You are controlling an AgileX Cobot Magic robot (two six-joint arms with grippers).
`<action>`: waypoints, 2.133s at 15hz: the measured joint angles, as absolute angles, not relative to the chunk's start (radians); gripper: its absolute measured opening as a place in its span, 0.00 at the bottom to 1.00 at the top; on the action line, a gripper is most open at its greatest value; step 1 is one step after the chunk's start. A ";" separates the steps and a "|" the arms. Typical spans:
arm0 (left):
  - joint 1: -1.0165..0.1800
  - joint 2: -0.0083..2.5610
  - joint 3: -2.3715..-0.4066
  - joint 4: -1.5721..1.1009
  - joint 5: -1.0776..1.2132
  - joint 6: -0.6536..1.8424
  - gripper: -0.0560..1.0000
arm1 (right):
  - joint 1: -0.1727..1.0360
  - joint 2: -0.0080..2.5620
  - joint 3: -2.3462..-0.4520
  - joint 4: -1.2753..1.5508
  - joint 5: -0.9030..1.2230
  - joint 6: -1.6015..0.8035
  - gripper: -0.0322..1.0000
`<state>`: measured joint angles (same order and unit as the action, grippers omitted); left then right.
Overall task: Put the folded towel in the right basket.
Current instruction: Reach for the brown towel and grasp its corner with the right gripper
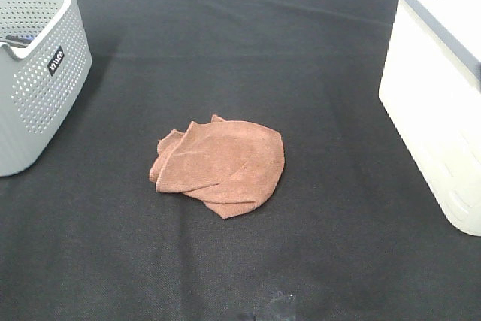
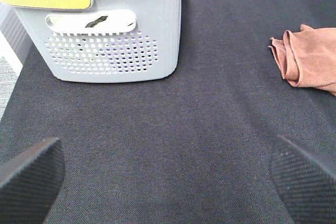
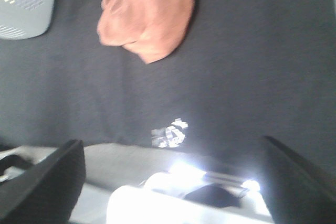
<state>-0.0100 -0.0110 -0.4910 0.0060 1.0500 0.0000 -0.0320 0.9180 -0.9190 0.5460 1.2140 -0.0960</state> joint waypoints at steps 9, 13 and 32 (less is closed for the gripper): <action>-0.010 -0.011 -0.491 0.006 1.050 0.000 0.99 | 0.330 1.533 -0.968 0.725 0.791 -0.174 0.85; -0.010 -0.011 -0.491 0.006 1.050 0.000 0.99 | 0.342 1.799 -1.079 0.735 0.714 -0.173 0.85; -0.010 -0.011 -0.491 0.006 1.050 0.000 0.99 | 0.363 2.173 -1.220 1.018 0.633 -0.329 0.84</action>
